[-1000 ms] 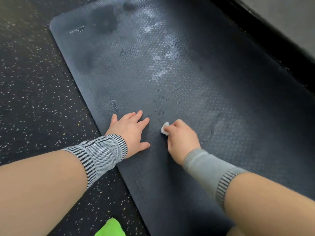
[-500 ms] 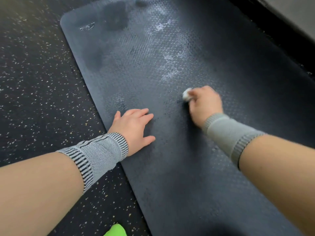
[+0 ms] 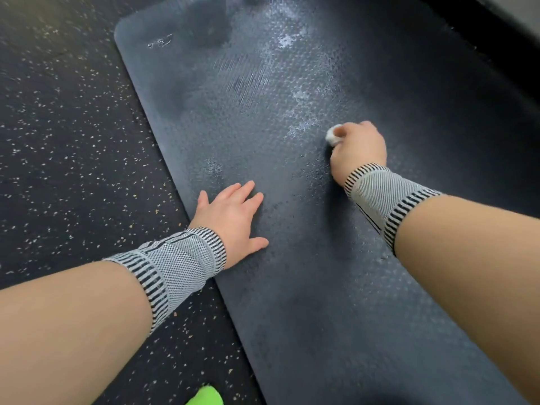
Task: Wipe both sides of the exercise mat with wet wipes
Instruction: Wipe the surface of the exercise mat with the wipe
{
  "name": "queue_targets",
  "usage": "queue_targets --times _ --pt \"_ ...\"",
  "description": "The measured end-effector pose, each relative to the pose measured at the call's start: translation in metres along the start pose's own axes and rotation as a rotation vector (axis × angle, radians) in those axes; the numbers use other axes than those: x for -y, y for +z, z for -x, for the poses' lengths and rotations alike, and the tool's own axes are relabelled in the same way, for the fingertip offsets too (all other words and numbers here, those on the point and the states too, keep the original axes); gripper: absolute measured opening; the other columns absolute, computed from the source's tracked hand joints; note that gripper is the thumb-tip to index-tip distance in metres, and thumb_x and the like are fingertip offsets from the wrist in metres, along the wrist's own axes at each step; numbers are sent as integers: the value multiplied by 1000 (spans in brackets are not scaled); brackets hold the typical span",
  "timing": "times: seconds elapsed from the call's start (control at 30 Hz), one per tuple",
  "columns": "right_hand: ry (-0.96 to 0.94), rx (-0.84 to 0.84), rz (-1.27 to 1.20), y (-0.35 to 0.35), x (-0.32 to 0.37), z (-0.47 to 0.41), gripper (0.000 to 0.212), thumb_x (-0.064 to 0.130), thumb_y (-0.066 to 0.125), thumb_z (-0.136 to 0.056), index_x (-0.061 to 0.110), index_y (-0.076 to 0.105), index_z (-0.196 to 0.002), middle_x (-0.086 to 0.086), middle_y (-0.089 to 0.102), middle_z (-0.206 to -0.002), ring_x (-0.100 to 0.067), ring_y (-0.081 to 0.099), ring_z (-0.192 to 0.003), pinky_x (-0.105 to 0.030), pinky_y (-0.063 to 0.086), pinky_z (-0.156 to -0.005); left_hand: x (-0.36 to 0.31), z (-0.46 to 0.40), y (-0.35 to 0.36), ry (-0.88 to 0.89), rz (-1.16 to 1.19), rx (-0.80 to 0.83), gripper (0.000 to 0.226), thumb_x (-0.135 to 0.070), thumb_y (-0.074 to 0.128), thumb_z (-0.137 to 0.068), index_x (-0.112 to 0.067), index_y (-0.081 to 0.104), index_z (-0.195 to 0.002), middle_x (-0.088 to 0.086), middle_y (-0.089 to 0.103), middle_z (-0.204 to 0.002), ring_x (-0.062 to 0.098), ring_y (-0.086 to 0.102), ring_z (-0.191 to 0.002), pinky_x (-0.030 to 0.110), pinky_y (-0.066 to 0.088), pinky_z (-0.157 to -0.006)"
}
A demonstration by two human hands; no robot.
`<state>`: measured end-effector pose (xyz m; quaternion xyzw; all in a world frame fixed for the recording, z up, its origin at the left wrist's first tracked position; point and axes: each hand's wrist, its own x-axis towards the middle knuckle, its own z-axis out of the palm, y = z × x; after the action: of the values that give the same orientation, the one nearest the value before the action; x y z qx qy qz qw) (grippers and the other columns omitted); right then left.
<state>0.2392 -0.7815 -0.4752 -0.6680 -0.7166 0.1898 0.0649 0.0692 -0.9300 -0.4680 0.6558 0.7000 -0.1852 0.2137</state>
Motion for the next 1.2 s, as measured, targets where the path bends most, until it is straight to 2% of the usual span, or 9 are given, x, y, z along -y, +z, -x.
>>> queue_targets --times 0.07,0.27,0.43,0.5,0.67,0.83,0.97,1.03,1.2 --pt "-4 33 34 9 9 9 30 8 50 -87 22 66 -107 -9 52 -114 -28 55 -101 -29 41 -83 -1 0 0 -5 -3 -4 89 -65 54 -87 -29 11 -156 -9 -2 -164 14 0 -151 59 10 -119" --pt "-611 338 158 17 14 49 30 15 54 -91 29 66 -115 1 54 -112 -24 56 -104 -28 43 -91 -4 4 0 -22 -22 -32 87 -64 54 -88 -26 13 -156 -8 -2 -164 15 -1 -151 60 10 -117" --pt "-86 52 94 4 -6 28 29 8 52 -84 26 66 -102 -6 50 -109 -30 54 -104 -30 41 -85 -4 14 3 2 -33 -20 80 -59 49 -93 -25 13 -156 -8 -3 -164 15 -3 -151 59 7 -118" --pt "-145 106 90 19 4 55 29 9 52 -83 27 65 -101 -3 48 -105 -29 54 -102 -25 38 -79 -3 18 5 5 -40 -13 80 -59 49 -93 -25 13 -156 -8 -3 -164 15 -2 -151 59 7 -117" --pt "-591 314 78 28 3 101 26 14 53 -88 30 65 -104 2 50 -106 -25 55 -97 -25 40 -82 -4 25 9 8 -58 -6 79 -58 48 -93 -27 11 -156 -8 -2 -164 15 -1 -151 60 9 -118" --pt "-66 76 45 17 -15 90 31 10 51 -85 28 64 -106 -5 49 -107 -29 55 -98 -27 39 -78 -3 36 11 20 -51 14 80 -57 51 -92 -30 11 -156 -8 -1 -164 15 -1 -151 60 8 -118" --pt "-489 303 30 40 12 157 32 15 52 -87 29 61 -113 0 48 -109 -24 51 -101 -27 41 -81 -3 43 16 14 -58 27 82 -58 52 -91 -31 10 -156 -8 -2 -164 15 0 -151 60 9 -118" --pt "-506 293 9 33 1 148 28 15 51 -87 29 64 -107 0 50 -106 -25 53 -98 -25 40 -81 -4 47 17 16 -57 31 82 -58 53 -91 -31 10 -156 -7 -2 -164 15 0 -151 60 9 -117" --pt "136 11 -46 11 -38 130 34 6 46 -86 23 65 -109 -7 51 -112 -29 54 -102 -28 39 -85 6 58 22 -10 -64 55 82 -59 53 -90 -31 11 -155 -6 -2 -164 17 1 -151 61 9 -118"
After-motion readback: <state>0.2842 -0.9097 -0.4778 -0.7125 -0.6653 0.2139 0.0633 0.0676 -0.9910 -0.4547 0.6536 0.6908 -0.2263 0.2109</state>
